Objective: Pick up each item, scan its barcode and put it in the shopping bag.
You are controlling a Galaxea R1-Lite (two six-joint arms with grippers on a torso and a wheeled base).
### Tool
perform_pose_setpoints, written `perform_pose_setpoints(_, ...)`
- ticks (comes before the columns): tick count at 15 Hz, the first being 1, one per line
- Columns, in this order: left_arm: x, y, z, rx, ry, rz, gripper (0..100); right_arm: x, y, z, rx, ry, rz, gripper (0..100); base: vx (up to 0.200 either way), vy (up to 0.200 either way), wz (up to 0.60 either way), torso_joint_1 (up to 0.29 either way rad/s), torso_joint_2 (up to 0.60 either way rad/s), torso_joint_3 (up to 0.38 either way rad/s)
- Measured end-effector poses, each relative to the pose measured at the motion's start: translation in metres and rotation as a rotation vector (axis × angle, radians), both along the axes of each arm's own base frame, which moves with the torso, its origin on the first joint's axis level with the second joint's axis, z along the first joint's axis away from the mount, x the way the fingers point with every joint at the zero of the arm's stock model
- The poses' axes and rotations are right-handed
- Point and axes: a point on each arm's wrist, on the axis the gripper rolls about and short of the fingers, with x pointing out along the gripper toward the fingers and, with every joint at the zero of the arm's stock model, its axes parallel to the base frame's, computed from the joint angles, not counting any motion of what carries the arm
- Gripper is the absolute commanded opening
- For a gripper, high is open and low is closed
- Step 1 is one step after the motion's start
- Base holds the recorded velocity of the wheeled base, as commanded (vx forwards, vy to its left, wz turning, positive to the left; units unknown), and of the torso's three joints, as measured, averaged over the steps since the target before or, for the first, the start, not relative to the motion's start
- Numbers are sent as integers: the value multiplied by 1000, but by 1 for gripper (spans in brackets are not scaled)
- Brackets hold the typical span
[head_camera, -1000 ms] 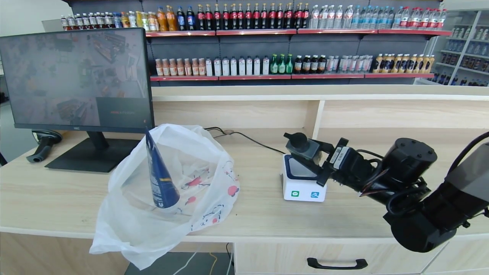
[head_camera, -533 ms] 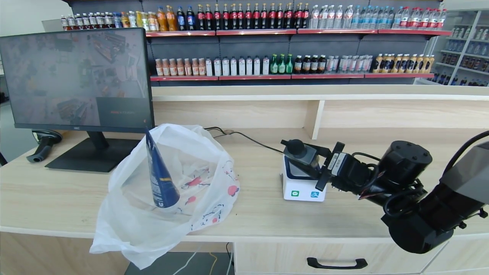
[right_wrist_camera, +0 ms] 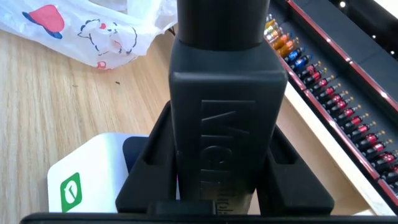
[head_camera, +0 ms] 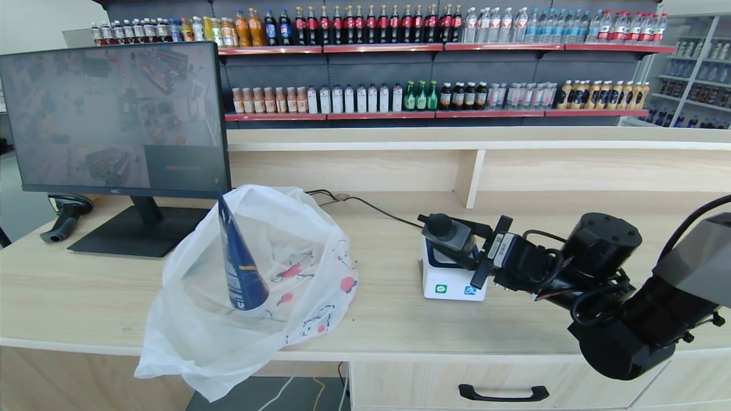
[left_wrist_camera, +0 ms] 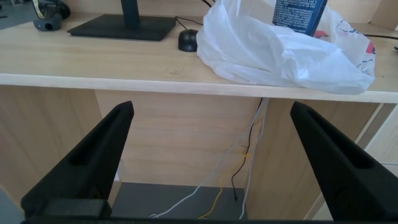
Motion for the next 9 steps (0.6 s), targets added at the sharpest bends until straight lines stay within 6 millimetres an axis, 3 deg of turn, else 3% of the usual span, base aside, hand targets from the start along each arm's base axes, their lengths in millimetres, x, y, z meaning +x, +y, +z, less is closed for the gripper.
perform_pose_setpoints(9,0,0,-1,-10,9,1,100,-1,0,-1,0,5,2,0,0,0,0,0,0,0)
